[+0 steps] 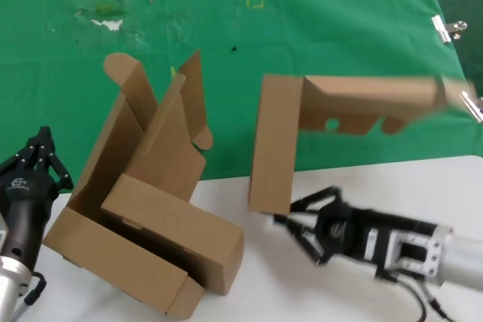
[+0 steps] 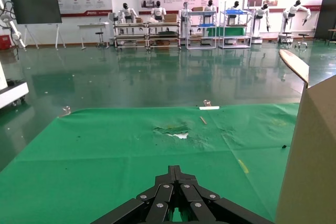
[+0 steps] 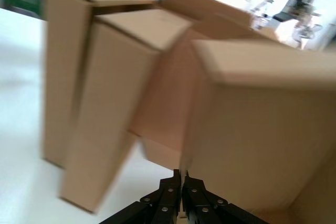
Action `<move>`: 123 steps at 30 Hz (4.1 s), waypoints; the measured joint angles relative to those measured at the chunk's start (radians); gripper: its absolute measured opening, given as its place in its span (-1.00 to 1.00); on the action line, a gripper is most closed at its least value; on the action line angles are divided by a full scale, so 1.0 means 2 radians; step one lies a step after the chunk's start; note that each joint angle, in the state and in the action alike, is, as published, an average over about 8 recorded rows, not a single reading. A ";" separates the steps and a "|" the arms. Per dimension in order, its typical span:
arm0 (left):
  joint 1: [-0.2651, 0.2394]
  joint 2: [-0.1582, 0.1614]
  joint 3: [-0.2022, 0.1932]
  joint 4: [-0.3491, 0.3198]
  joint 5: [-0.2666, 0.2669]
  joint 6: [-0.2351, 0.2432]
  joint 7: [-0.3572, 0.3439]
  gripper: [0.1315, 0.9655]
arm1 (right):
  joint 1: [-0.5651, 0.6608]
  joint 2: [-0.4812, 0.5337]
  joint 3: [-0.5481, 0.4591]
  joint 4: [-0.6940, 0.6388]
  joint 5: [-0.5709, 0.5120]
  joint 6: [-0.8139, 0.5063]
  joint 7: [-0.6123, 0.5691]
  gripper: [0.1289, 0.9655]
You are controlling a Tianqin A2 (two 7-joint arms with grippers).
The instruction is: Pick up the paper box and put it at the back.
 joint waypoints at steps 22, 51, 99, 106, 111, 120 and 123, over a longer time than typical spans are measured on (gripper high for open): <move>0.000 0.000 0.000 0.000 0.000 0.000 0.000 -0.98 | 0.110 0.137 -0.006 0.084 -0.287 -0.060 0.395 -0.98; 0.000 0.000 0.000 0.000 0.000 0.000 0.000 -0.98 | 0.338 -0.104 -0.265 -0.013 -0.786 -0.282 0.644 -0.98; 0.000 0.000 0.000 0.000 0.000 0.000 0.000 -0.98 | 0.270 -0.183 -0.173 -0.009 -0.834 -0.225 0.655 -0.84; 0.000 0.000 0.000 0.000 0.000 0.000 0.000 -0.98 | 0.232 -0.177 -0.147 0.050 -0.838 -0.218 0.658 -0.66; 0.000 0.000 0.000 0.000 0.000 0.000 0.000 -0.98 | 0.218 -0.178 -0.132 0.058 -0.839 -0.192 0.647 -0.41; 0.000 0.000 0.000 0.000 0.000 0.000 0.000 -0.98 | 0.169 -0.160 -0.054 0.158 -0.804 -0.145 0.630 -0.13; 0.000 0.000 0.000 0.000 0.000 0.000 0.000 -0.98 | 0.134 -0.152 -0.007 0.207 -0.784 -0.116 0.643 0.06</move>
